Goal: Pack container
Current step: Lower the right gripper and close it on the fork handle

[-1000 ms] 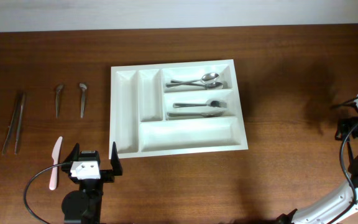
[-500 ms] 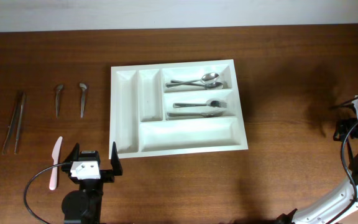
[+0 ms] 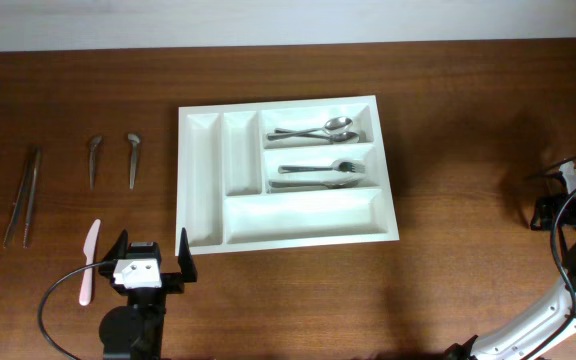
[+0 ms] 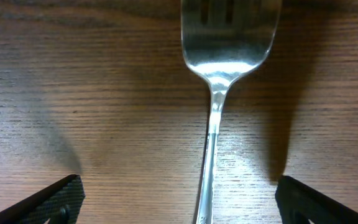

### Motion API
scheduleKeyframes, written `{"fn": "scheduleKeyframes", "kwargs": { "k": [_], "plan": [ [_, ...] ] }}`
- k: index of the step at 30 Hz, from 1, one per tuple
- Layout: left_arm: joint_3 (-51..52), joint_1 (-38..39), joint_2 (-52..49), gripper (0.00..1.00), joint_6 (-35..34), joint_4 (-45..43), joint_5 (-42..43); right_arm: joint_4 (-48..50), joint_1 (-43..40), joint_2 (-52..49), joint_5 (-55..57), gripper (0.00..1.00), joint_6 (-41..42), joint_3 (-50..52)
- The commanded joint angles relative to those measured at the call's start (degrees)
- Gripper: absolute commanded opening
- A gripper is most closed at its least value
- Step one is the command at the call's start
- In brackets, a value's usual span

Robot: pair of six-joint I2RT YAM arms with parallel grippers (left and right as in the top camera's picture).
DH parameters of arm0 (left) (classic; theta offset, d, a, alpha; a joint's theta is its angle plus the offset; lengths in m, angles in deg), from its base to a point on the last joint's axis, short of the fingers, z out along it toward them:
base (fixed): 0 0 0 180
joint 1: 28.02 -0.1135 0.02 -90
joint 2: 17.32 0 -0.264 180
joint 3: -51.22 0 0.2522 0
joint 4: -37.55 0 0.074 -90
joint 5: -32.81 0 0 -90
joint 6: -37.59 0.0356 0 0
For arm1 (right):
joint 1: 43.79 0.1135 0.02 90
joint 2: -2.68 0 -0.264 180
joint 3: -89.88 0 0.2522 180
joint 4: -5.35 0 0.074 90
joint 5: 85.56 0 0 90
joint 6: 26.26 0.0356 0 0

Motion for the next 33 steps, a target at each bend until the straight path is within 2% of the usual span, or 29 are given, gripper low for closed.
{"fn": "scheduleKeyframes", "kwargs": {
  "k": [1, 2, 7, 8, 9, 11, 15, 20, 22, 30, 33],
  "plan": [
    [0.2, -0.3, 0.3, 0.99, 0.9, 0.0, 0.2, 0.6, -0.3, -1.2, 0.5, 0.96, 0.3, 0.5],
    [0.2, -0.3, 0.3, 0.99, 0.9, 0.0, 0.2, 1.0, -0.3, -1.2, 0.6, 0.92, 0.3, 0.5],
    [0.2, -0.3, 0.3, 0.99, 0.9, 0.0, 0.2, 1.4, -0.4, -1.3, 0.6, 0.87, 0.2, 0.5],
    [0.2, -0.3, 0.3, 0.99, 0.9, 0.0, 0.2, 1.5, -0.4, -1.3, 0.7, 0.82, 0.2, 0.5],
    [0.2, -0.3, 0.3, 0.99, 0.9, 0.0, 0.2, 1.5, -0.4, -1.4, 0.7, 0.68, 0.2, 0.5],
    [0.2, -0.3, 0.3, 0.99, 0.9, 0.0, 0.2, 1.6, -0.4, -1.4, 1.2, 0.56, 0.2, 0.5],
    [0.2, -0.3, 0.3, 0.99, 0.9, 0.0, 0.2, 1.6, -0.3, -1.4, 2.1, 0.56, 0.2, 0.5],
    [0.2, -0.3, 0.3, 0.99, 0.9, 0.0, 0.2, 1.6, -0.4, -1.4, 2.3, 0.48, 0.2, 0.5],
    [0.2, -0.3, 0.3, 0.99, 0.9, 0.0, 0.2, 1.6, -0.3, -1.4, 2.3, 0.40, 0.2, 0.5],
    [0.2, -0.3, 0.3, 0.99, 0.9, 0.0, 0.2, 1.4, -0.4, -1.4, 2.8, 0.37, 0.2, 0.5],
    [0.2, -0.3, 0.3, 0.99, 0.9, 0.0, 0.2, 1.4, -0.3, -1.4, 3.6, 0.30, 0.2, 0.5]
  ]
}}
